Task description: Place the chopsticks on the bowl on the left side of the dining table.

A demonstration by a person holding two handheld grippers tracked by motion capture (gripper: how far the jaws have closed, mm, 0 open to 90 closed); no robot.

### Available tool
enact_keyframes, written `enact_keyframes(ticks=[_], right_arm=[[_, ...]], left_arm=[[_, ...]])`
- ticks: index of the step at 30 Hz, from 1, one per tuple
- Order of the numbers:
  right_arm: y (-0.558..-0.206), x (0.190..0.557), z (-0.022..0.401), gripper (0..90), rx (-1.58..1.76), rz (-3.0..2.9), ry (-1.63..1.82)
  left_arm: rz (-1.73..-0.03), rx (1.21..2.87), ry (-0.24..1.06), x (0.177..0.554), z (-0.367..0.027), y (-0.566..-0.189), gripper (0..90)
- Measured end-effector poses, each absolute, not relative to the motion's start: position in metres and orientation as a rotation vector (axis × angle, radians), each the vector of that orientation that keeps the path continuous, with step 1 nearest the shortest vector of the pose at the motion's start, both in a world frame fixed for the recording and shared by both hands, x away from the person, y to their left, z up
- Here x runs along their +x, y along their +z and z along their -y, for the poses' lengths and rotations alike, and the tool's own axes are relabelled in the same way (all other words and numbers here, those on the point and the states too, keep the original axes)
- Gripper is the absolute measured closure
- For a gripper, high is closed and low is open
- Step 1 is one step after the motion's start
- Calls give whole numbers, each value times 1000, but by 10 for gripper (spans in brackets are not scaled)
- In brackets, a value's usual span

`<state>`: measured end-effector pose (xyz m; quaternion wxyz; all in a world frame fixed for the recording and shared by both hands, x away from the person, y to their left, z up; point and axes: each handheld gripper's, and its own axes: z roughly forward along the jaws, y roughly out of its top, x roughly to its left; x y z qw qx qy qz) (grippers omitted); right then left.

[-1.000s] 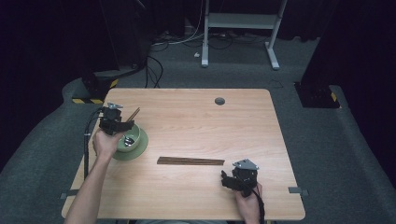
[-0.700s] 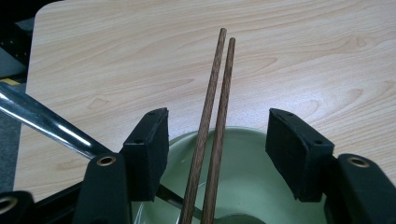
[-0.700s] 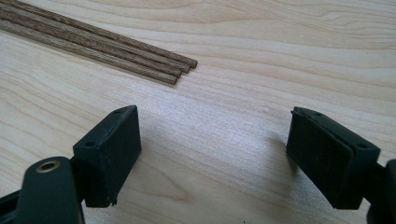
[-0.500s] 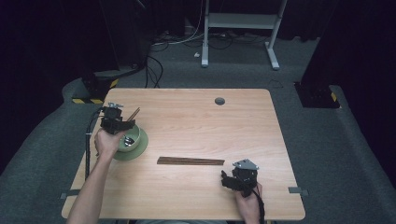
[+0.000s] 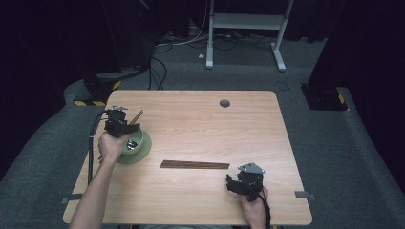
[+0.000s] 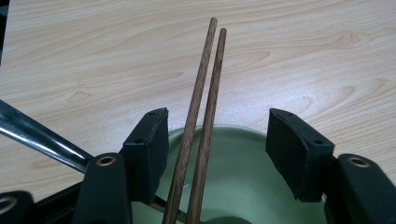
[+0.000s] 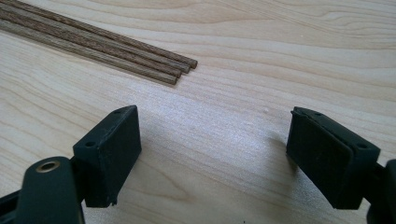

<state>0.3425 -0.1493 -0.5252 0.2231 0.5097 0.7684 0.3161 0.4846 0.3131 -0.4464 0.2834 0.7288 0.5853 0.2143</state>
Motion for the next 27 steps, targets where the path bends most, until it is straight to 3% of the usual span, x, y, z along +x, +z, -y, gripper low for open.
enact_keyframes(ticks=[27], right_arm=[[-525,342,149,171,1407,-2122,873]], left_arm=[[-1510,2009,547,480,-303,-445,399]])
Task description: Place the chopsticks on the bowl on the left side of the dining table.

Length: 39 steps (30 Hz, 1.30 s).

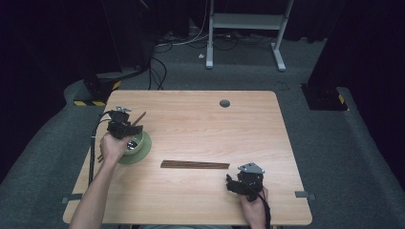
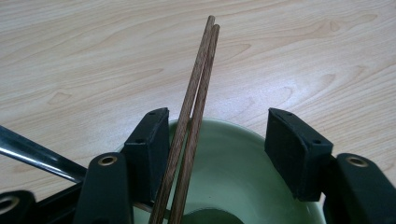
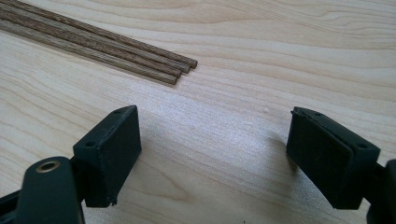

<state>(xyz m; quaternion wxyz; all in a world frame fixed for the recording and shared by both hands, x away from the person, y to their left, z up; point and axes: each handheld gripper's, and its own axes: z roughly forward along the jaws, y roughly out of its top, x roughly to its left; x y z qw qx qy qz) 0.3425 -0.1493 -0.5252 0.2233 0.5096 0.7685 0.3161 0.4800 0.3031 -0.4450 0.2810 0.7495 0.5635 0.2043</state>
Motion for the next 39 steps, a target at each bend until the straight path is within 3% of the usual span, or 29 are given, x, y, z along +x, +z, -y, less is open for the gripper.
enact_keyframes(ticks=[39], right_arm=[[-525,342,149,171,1407,-2122,873]], left_arm=[[-1356,2095,510,465,-276,-441,401]])
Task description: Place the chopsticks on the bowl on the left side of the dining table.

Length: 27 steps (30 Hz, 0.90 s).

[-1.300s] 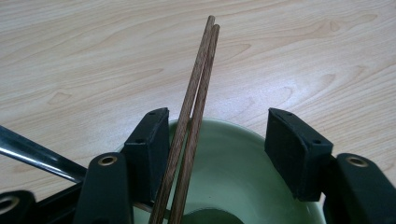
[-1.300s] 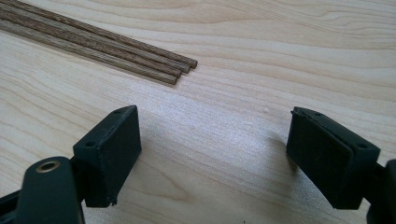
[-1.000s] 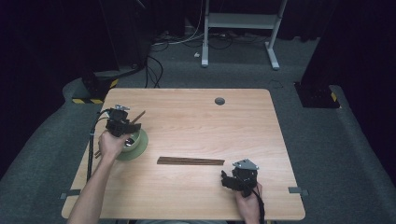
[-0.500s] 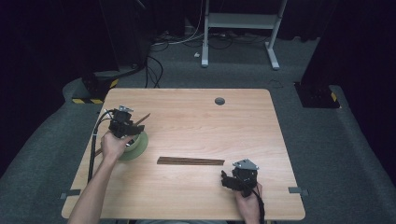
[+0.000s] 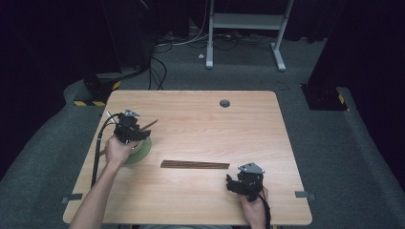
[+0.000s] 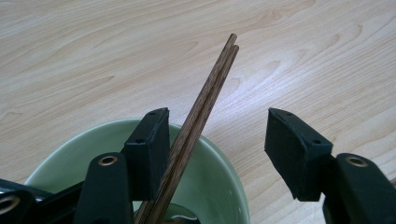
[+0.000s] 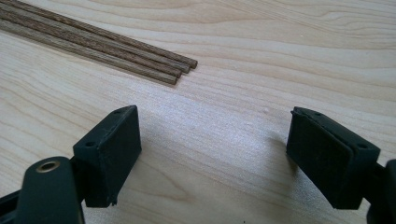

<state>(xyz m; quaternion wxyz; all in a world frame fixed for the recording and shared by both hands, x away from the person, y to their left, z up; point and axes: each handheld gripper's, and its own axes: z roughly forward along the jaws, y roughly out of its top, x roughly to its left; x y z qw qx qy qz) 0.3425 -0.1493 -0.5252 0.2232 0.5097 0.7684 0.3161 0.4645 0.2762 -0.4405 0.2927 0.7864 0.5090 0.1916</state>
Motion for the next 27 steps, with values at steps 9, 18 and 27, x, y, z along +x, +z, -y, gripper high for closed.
enact_keyframes(ticks=[9,18,27], right_arm=[[-525,342,149,171,1407,-2120,873],[-525,343,149,171,1405,-2121,873],[-525,343,149,171,1404,-2121,873]], left_arm=[[-1333,2107,507,458,-274,-440,401],[-1307,2132,513,452,-271,-440,400],[-1280,2140,512,447,-267,-438,398]])
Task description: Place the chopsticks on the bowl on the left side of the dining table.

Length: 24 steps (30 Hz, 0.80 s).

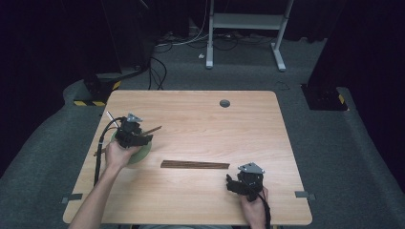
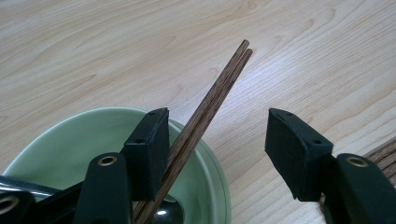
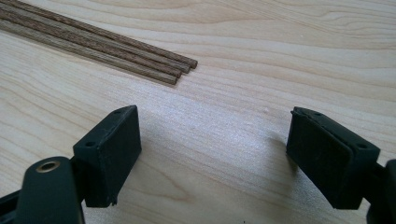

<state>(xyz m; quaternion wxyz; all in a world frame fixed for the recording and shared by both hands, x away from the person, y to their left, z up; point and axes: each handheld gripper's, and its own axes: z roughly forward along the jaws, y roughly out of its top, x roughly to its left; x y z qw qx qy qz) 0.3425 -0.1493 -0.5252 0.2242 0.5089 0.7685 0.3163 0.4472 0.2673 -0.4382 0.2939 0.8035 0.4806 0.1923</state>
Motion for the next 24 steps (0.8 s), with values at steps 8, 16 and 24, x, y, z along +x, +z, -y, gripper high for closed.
enact_keyframes(ticks=[8,16,24], right_arm=[[-525,343,149,171,1404,-2121,873],[-525,343,149,171,1405,-2121,873],[-525,343,149,171,1405,-2121,873]], left_arm=[[-1281,2090,519,436,-277,-431,394],[-1285,2032,578,412,-298,-416,396],[-1307,2008,575,387,-322,-411,394]])
